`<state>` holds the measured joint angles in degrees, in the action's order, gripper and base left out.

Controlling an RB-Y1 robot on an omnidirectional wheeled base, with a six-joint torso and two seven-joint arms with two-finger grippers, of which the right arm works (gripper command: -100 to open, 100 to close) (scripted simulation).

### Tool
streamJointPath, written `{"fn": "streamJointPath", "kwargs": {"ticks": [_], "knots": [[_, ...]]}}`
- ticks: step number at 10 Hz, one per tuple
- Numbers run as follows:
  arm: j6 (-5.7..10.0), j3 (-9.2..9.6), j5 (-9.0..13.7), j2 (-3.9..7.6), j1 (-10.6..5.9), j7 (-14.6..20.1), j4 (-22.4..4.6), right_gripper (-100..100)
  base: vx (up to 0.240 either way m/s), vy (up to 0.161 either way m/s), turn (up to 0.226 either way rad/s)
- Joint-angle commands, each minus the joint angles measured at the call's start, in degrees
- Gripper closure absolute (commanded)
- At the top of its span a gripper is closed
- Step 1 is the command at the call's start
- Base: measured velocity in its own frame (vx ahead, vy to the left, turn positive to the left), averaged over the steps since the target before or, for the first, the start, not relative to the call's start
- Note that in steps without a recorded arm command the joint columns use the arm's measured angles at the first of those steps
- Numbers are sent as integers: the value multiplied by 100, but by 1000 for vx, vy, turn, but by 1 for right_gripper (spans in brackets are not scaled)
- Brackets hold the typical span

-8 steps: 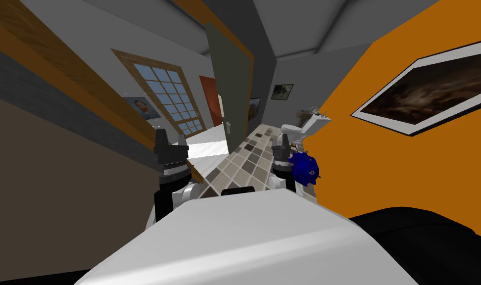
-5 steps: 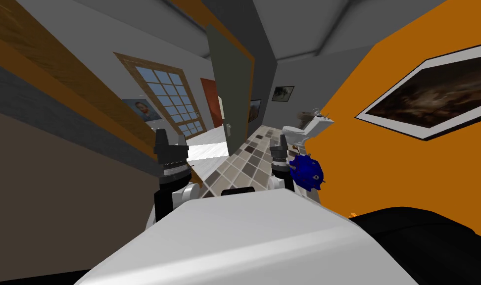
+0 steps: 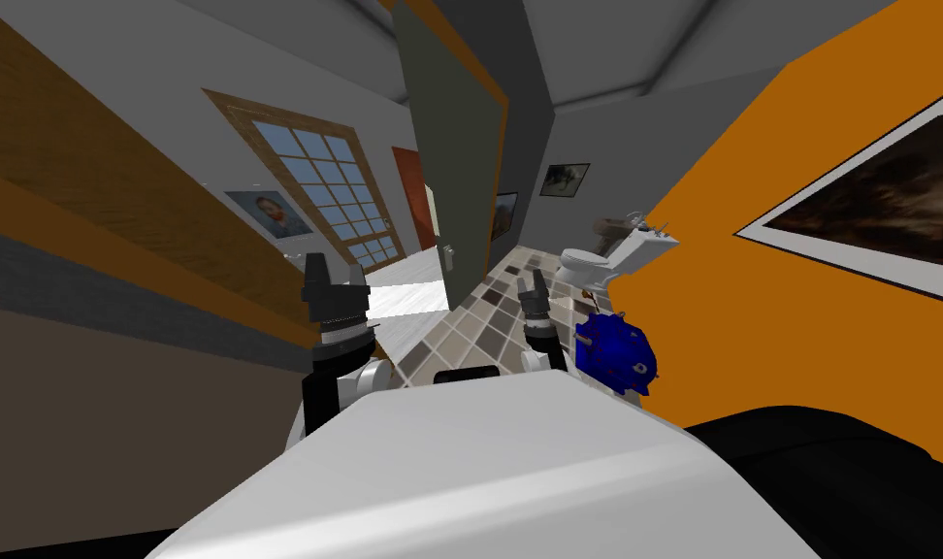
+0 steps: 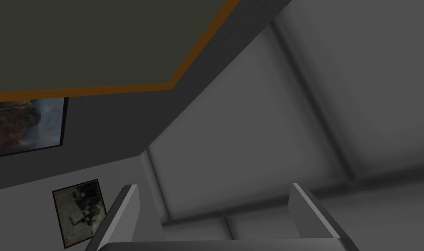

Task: Push the door open

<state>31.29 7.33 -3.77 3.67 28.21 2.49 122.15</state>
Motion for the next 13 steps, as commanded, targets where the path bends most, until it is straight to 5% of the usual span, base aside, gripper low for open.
{"fn": "streamJointPath", "kwargs": {"ticks": [1,13], "knots": [[-38,145,-133,44,8,104,-109,-100,234,-8,46],[-370,1341,-1258,378,34,945,-1114,-100,216,-46,58]]}}
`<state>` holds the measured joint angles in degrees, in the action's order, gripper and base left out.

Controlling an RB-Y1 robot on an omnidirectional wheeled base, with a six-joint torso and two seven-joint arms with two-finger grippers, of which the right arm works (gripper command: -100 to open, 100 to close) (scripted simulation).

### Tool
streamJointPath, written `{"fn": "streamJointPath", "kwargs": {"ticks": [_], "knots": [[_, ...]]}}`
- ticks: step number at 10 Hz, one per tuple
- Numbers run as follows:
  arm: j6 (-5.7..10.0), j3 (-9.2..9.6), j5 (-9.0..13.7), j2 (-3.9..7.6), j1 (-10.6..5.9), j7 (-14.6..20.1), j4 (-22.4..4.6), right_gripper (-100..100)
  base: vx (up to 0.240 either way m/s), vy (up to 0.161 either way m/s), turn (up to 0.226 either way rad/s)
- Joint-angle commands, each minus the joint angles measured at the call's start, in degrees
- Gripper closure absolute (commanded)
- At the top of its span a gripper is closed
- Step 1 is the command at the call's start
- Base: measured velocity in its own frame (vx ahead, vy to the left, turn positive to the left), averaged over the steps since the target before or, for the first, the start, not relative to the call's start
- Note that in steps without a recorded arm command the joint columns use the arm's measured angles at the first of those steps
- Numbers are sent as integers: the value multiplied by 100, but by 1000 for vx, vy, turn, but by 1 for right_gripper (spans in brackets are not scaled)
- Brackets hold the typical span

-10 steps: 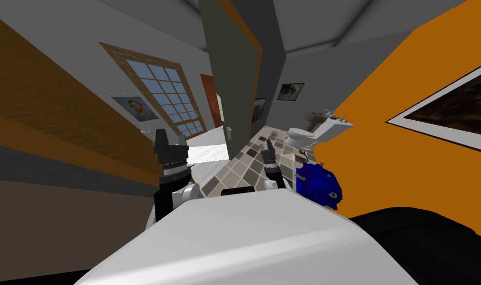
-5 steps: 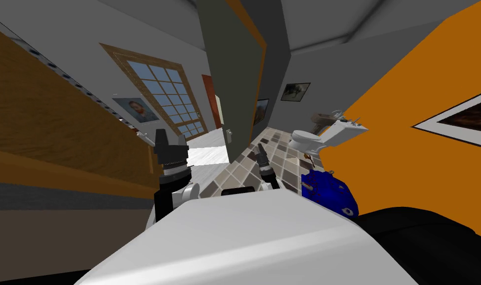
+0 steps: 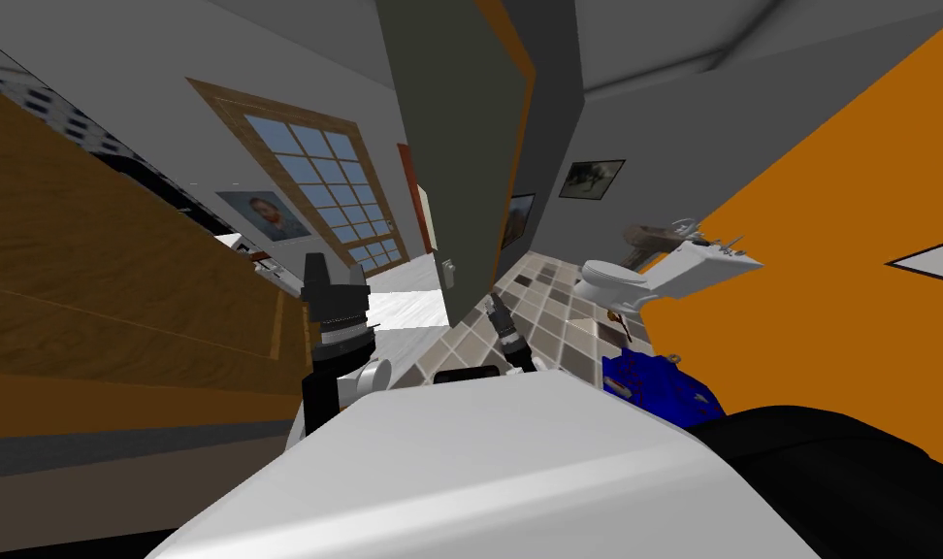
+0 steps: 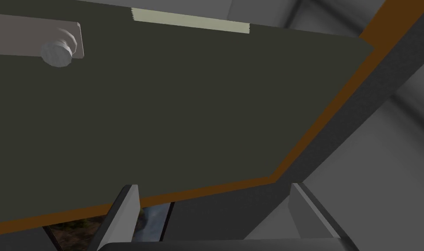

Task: Push the door open

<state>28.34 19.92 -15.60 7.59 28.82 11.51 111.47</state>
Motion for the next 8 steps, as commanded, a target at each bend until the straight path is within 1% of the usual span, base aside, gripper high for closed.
{"fn": "streamJointPath", "kwargs": {"ticks": [1,6,7,8], "knots": [[-102,181,-167,10,-24,111,-129,-100,197,-59,62],[-232,653,-610,119,-13,443,-525,-100,193,-55,54],[-269,787,-736,149,-10,537,-638,-100,233,-41,65],[-293,872,-816,167,-8,597,-709,-100,234,-74,62]]}}
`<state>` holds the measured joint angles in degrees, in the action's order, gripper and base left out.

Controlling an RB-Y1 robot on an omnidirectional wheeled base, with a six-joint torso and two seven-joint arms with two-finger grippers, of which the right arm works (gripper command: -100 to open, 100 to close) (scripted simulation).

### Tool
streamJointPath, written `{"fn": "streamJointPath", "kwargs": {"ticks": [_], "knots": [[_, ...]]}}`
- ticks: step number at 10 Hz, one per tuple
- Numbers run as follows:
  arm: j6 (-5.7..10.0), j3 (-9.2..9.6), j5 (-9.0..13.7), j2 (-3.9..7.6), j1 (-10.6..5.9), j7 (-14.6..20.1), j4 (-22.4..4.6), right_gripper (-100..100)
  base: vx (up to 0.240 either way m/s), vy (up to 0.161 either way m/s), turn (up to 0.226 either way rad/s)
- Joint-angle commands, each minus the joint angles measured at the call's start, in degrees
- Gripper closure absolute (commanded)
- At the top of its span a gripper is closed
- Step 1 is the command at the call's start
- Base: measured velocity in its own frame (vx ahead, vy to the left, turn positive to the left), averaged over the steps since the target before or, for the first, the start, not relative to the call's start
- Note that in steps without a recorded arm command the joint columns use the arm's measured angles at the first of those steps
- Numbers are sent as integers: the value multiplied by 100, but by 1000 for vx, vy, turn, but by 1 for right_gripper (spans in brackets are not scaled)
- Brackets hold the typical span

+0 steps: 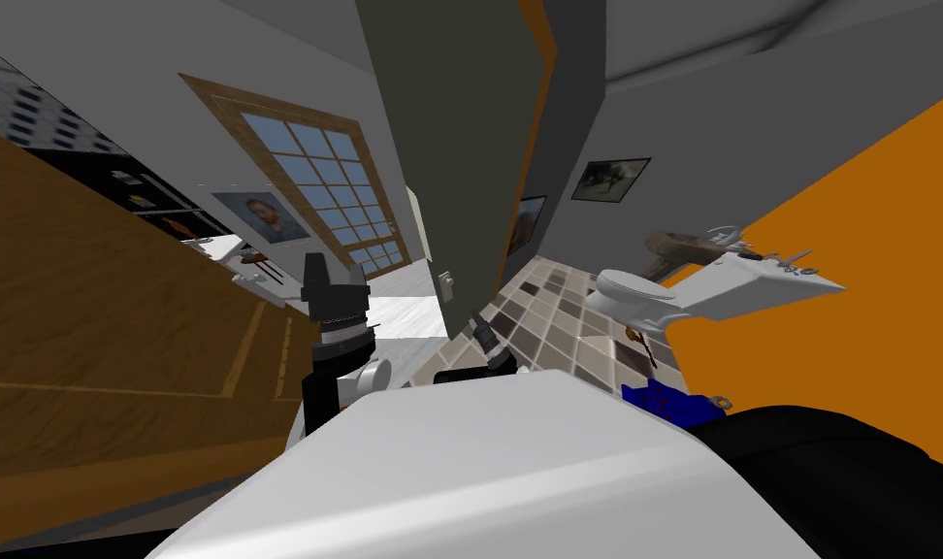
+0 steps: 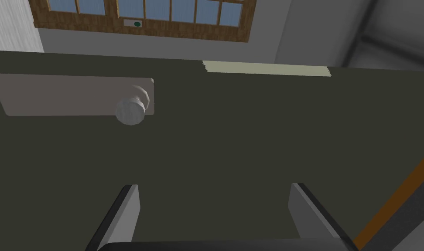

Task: Push the door open

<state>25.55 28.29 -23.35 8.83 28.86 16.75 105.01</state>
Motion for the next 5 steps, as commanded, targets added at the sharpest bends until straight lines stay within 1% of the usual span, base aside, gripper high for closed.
{"fn": "streamJointPath", "kwargs": {"ticks": [1,4,5], "knots": [[-47,156,-156,69,-10,159,-166,-100,262,-123,61],[-128,446,-429,130,-4,363,-409,-100,242,-66,61],[-144,503,-482,142,-3,403,-457,-100,227,-69,41]]}}
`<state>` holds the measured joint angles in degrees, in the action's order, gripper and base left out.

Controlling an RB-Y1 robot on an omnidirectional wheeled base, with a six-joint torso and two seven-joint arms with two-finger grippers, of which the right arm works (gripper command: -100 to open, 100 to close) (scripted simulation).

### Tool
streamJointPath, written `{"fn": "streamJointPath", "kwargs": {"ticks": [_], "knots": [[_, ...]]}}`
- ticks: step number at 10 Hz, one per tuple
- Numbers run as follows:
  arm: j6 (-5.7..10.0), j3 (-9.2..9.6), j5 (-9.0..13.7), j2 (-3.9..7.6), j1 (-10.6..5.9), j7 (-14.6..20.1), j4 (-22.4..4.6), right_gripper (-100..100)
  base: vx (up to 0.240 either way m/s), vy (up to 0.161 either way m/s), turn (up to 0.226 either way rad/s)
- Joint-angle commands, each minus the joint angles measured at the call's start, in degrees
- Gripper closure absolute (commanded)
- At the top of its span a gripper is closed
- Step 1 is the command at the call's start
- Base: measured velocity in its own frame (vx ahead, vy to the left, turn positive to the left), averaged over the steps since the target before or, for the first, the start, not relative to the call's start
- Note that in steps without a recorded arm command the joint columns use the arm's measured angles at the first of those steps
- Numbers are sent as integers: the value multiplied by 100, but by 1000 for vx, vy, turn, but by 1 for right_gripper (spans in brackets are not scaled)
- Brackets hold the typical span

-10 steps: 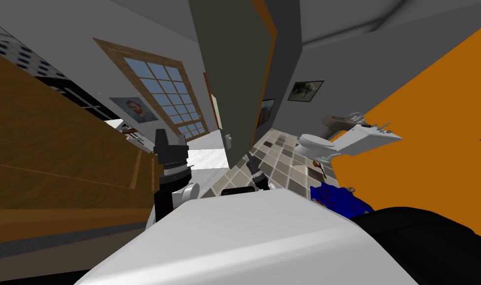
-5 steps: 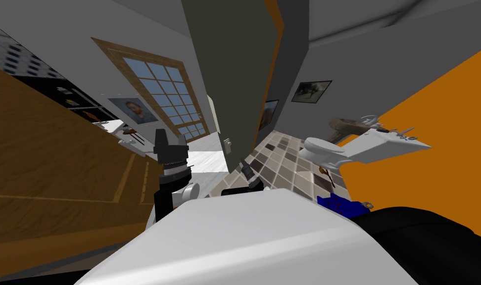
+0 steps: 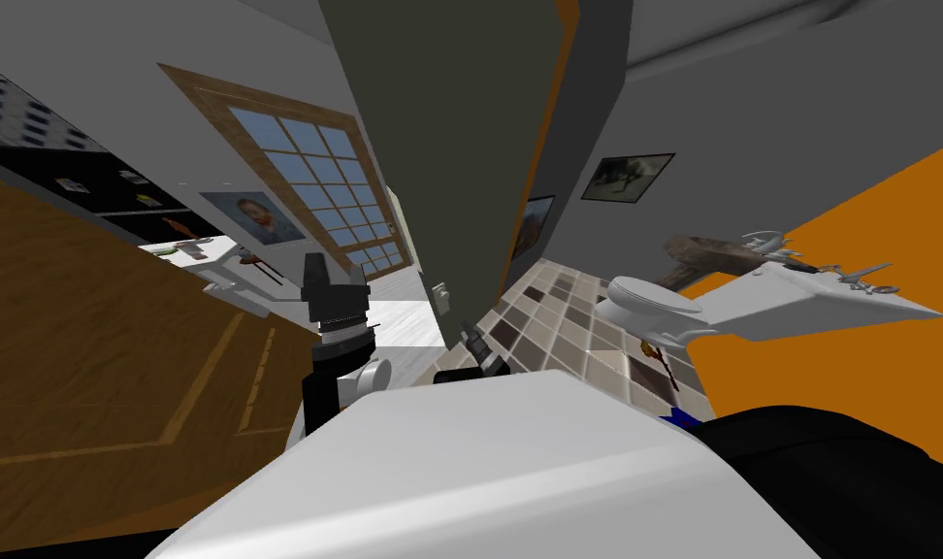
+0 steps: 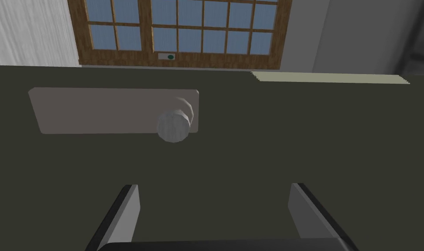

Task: Push the door open

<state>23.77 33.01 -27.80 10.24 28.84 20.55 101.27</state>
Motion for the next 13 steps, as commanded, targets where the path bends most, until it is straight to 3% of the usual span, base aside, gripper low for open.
{"fn": "streamJointPath", "kwargs": {"ticks": [1,5,6,13], "knots": [[11,114,-116,19,2,81,-152,-100,262,-67,46],[-47,324,-312,60,7,228,-328,-100,230,-54,32],[-54,298,-287,57,-9,217,-300,-100,95,-24,10],[-248,255,-205,-163,-253,181,-507,-100,157,118,36]]}}
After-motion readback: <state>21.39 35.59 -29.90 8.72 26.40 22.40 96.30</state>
